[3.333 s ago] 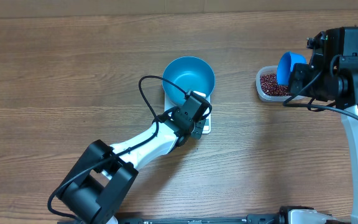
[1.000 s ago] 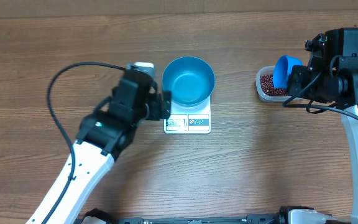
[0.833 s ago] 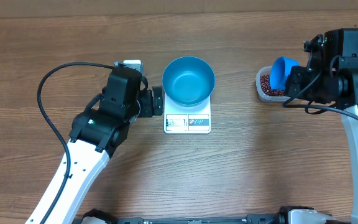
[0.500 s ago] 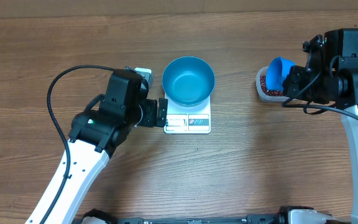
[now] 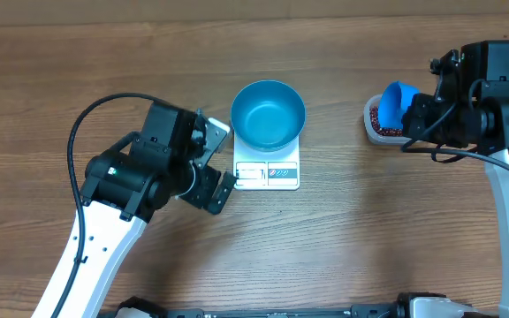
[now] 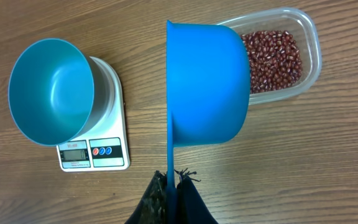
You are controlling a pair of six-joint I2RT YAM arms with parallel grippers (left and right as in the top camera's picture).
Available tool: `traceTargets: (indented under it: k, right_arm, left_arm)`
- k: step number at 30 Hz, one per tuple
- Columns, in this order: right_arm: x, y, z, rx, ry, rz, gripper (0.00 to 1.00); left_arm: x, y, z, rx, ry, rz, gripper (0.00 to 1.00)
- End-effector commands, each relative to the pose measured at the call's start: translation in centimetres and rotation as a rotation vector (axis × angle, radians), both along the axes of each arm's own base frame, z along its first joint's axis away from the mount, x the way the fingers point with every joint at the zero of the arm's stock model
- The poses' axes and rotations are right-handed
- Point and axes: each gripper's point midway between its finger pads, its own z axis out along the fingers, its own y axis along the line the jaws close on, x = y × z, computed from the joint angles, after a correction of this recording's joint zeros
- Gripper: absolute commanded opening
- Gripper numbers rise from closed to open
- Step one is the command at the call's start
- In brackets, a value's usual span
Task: Scoop item into bowl and weigh 150g on scale
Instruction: 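Pull the left gripper back beside the scale, then lower the scoop with the right gripper into the red beans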
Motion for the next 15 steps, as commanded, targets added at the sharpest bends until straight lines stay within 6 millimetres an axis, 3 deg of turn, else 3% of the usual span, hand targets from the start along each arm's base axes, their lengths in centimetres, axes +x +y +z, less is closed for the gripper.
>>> traceTargets:
  k: [1, 4, 7, 12, 15]
  right_arm:
    - [0.3, -0.1, 1.2, 0.006, -0.042, -0.004, 0.04]
    - [0.3, -0.1, 1.2, 0.006, -0.042, -0.004, 0.04]
    - [0.3, -0.1, 1.3, 0.006, -0.044, -0.004, 0.04]
    - [0.3, -0.1, 1.3, 0.006, -0.043, -0.004, 0.04]
    - [0.3, -0.1, 1.3, 0.006, -0.043, -0.004, 0.04]
  left_arm:
    - [0.1, -0.1, 0.9, 0.008, -0.036, -0.04, 1.0]
    - [0.7, 0.9, 0.9, 0.059, -0.059, -0.003, 0.99]
    - [0.6, 0.6, 0.9, 0.043, -0.056, -0.018, 0.99]
    - [0.5, -1.5, 1.6, 0.002, -0.12, -0.252, 0.99]
    - [0.7, -1.7, 1.8, 0.009, -0.147, -0.296, 1.0]
